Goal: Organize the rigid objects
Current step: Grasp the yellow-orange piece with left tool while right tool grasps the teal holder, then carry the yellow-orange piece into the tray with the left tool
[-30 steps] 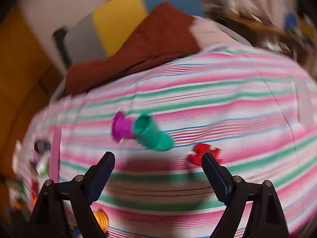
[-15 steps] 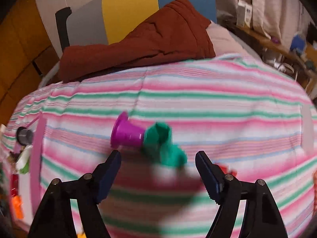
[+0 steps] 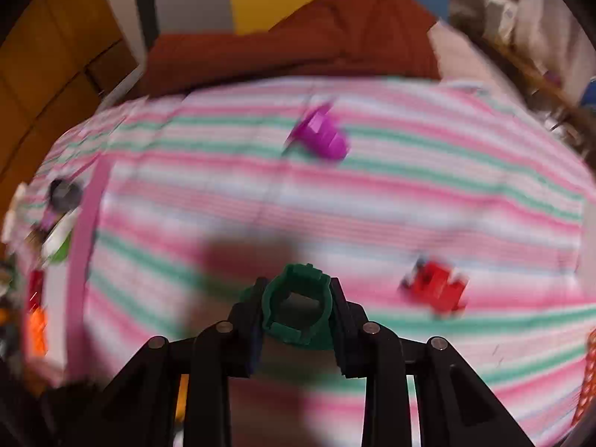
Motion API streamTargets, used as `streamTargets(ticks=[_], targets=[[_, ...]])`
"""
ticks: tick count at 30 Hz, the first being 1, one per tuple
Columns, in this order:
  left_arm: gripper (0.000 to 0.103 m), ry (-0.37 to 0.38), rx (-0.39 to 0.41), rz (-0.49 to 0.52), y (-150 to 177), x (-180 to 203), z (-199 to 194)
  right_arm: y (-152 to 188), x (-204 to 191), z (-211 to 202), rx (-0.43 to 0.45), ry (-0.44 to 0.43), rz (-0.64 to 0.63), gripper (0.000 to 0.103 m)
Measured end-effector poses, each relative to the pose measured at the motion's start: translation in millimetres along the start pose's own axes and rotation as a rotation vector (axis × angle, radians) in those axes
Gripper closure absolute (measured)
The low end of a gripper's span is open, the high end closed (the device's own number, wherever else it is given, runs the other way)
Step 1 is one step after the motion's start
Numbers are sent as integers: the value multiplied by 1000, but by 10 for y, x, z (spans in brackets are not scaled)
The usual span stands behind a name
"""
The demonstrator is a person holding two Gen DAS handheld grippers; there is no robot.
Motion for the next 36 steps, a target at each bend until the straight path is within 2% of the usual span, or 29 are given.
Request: streamTargets(ticks=[5,7,8,11,13,16,18,20,21,24,28,31,33,34,35,36], targets=[[76,-12,-12,-4,27,-11,-30,290,-62,-40,-115,-118,46,72],[76,-23,-17,2,33,7,-18,336,-107,-74,-169,-226,100,72],[76,-25,-19,1,41,13,-19,325,-110,-93,-171,-243,117,72],[76,-33,-24,-2,34,18,-26,328,-72,-27,-214,-266,138,71],[76,-38,-28,1,36,23,-23,305,38,72,-206,-227,181,70],[76,-42,-35,8,37,29,-14,242,148,185,-175,-271,267,70],[76,-42,-37,2,31,27,-5,185,199,157,-143,-282,294,59],[76,-48,-38,0,29,21,3,94,259,112,-91,-248,288,16],[76,-51,-38,1,24,24,11,70,289,99,-78,-232,295,14],[76,-53,-35,0,35,39,31,46,252,97,-82,-224,285,15],[76,-65,-30,11,81,42,-46,34,129,46,-51,-189,169,16],[76,-69,-29,10,72,49,-42,61,92,32,-48,-173,127,21],[76,-73,-28,11,78,64,-46,74,76,56,-52,-161,112,28],[76,-76,-28,13,76,60,-45,84,59,68,-55,-153,97,39],[76,-79,-29,14,72,56,-45,99,38,82,-59,-148,80,62],[76,-81,-30,14,69,58,-45,128,-1,115,-71,-134,41,72]])
Point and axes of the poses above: each gripper's, at about its wrist camera, not at the fingertips, and z roughly the way its jaws point, x to its right, y to its underside, the point moved 9 cm from there along z, roughly the way its jaws point, and after that the axes turned 6 degrees about z, right-handed, at the moved point
